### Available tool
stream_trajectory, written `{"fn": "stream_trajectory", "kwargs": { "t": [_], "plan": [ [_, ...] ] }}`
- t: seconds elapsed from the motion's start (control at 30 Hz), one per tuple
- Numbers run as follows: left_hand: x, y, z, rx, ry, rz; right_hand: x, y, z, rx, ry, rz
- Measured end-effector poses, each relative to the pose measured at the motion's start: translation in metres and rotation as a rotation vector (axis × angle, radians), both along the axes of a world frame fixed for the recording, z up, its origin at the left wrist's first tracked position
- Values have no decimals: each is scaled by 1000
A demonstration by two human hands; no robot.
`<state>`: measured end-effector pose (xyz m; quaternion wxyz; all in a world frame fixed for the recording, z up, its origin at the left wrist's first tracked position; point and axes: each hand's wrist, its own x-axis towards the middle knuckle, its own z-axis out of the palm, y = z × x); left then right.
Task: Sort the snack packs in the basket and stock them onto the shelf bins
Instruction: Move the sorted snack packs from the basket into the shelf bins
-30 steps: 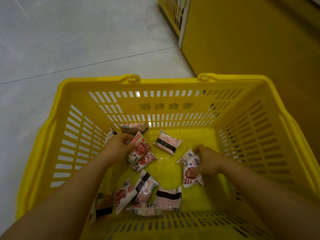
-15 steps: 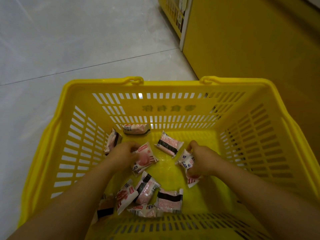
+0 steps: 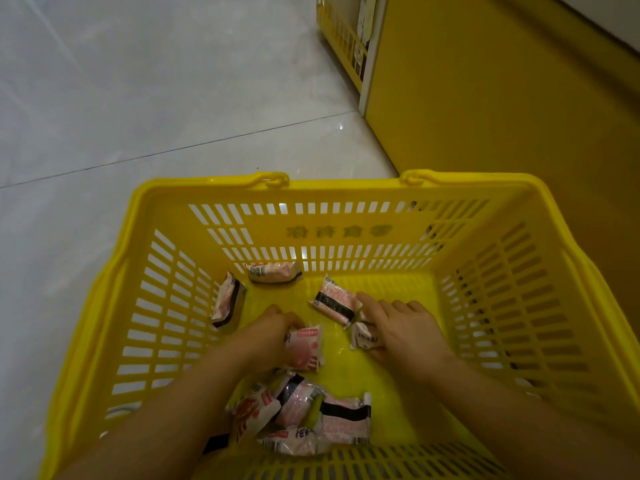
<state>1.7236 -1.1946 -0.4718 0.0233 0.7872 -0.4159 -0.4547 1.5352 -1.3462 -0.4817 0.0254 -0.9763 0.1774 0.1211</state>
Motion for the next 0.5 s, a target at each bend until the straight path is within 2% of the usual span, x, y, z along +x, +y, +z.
{"fn": "stream_trajectory", "kwargs": {
  "t": [0.07,0.2,0.33,0.43,0.5],
  "plan": [
    [-3,-1,-1,36,6,-17,-3,1,-7,84,66,-38],
    [-1,0,-3,81,6,-35,-3,-2,-10,198,83,-101],
    [-2,-3,-2,-130,-34,110,0,-13,2,308,209,-172],
    [-11,-7,-7,-332,-175,142,-4,-9,15,271,226,55],
    [-19,-8,-12,-357,-148,81,-5,6,19,272,174,236]
  ]
}}
